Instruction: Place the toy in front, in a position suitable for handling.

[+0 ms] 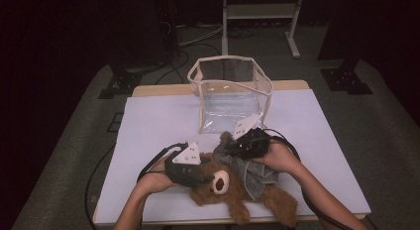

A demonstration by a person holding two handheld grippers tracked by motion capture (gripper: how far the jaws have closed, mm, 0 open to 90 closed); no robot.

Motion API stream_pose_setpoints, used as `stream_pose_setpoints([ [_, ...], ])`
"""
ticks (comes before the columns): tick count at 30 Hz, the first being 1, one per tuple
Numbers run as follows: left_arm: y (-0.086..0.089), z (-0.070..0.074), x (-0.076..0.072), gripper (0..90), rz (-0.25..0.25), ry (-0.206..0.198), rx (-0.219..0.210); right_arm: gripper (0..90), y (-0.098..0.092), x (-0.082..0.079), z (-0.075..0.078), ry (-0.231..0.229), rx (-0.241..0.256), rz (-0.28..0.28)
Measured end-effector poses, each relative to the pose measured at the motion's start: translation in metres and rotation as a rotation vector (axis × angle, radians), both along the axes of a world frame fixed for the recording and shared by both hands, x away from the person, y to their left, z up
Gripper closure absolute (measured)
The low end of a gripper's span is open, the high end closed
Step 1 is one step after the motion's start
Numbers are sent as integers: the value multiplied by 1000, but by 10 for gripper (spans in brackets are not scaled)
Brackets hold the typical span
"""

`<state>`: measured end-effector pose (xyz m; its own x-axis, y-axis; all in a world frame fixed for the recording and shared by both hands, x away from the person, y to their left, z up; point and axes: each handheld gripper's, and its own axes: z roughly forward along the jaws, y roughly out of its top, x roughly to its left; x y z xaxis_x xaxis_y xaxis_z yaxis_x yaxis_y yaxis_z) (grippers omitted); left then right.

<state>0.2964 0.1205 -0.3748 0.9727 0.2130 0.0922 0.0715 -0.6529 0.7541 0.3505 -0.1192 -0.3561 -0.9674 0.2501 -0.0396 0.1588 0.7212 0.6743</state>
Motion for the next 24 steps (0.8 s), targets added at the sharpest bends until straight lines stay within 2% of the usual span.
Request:
stream_pose_setpoints([
  [4,-1,1,0,434,-2,-9,4,820,-15,8,-6,43,11,-44],
  [7,-2,0,0,434,3,-15,3,820,-24,6,-5,39,31,-51],
  [8,-4,0,1,435,9,-20,6,819,-33,-1,1,41,70,-46],
  [12,-7,-1,3,435,26,-19,-10,819,-41,-18,11,40,125,-21],
  [14,-8,-2,3,435,34,-21,-14,819,-40,-23,12,38,124,-12],
  [15,-11,-2,3,435,44,-24,-19,818,-37,-33,14,23,118,11],
  [16,-11,-2,3,435,47,-26,-20,818,-36,-36,13,17,111,16],
  [20,-9,-1,2,432,50,-32,-18,819,-32,-38,2,-10,28,14],
  [24,2,5,-1,424,61,-40,-15,820,-42,-31,-4,18,53,-16],
])
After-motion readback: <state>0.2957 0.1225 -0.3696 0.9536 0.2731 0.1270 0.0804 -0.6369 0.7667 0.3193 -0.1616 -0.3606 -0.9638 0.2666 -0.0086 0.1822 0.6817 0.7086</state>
